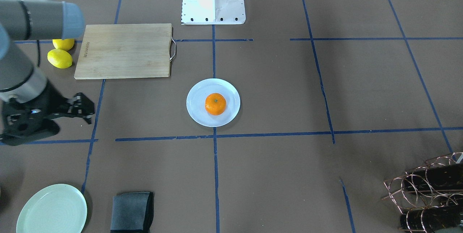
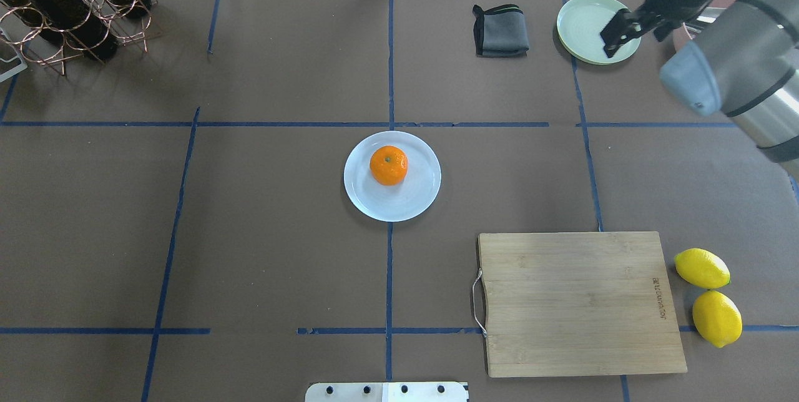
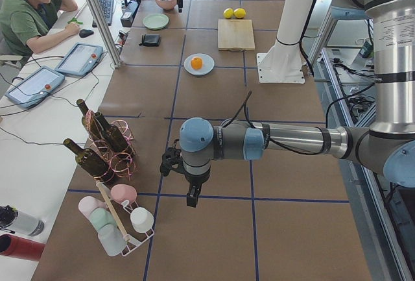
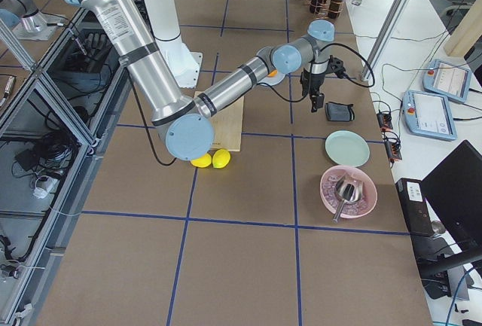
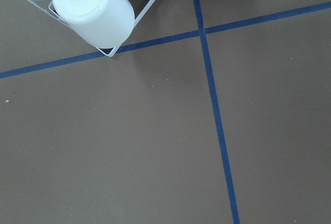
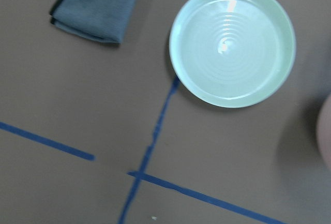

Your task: Pick orange to plate

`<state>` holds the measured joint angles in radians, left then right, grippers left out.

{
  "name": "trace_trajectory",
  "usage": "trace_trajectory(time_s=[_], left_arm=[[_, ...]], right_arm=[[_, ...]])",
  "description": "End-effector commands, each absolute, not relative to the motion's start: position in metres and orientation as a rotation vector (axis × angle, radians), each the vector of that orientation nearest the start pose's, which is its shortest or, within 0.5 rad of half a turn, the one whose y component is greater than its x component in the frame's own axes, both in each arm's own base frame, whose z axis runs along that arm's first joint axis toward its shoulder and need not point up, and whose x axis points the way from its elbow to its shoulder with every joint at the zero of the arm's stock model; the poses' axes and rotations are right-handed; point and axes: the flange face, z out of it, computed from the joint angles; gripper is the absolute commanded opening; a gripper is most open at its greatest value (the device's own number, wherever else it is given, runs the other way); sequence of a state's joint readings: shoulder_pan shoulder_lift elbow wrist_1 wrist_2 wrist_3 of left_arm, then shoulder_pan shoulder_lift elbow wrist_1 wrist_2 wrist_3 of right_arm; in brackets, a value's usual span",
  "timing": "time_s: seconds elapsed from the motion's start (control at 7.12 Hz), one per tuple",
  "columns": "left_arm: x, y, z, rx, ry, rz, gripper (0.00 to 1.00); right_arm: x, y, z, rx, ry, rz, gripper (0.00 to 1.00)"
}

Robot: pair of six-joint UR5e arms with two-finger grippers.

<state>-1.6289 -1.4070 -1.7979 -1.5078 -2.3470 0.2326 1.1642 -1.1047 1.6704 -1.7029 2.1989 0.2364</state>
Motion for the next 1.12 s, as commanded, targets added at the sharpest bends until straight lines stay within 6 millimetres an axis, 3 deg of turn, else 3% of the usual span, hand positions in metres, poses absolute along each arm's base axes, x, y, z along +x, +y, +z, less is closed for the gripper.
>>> trace_trajectory(time_s=[0.0, 0.14, 0.28, 0.42, 0.7, 0.98], left_arm=[[-0.087, -0.418, 0.624, 0.127, 0.776, 0.179, 1.0], [-0.087, -0.417, 0.624, 0.127, 0.778, 0.18, 1.0], [-0.087, -0.417, 0.624, 0.129, 0.778, 0.181, 1.0], [-0.087, -0.418, 0.623, 0.131, 0.773, 0.182, 1.0], [-0.087, -0.418, 0.623, 0.132, 0.772, 0.183, 1.0], [-0.087, -0.417, 0.626, 0.126, 0.77, 0.18, 1.0]], right_arm=[[-0.063, -0.619, 0.442, 0.164, -0.684, -0.37, 1.0], [-0.008, -0.602, 0.484, 0.121, -0.659, -0.349, 1.0], [0.036, -0.567, 0.537, 0.064, -0.666, -0.256, 1.0], [0.063, -0.537, 0.573, 0.026, -0.664, -0.196, 1.0], [0.074, -0.47, 0.65, 0.004, -0.666, -0.162, 1.0], [0.069, -0.459, 0.656, 0.026, -0.733, -0.146, 1.0]])
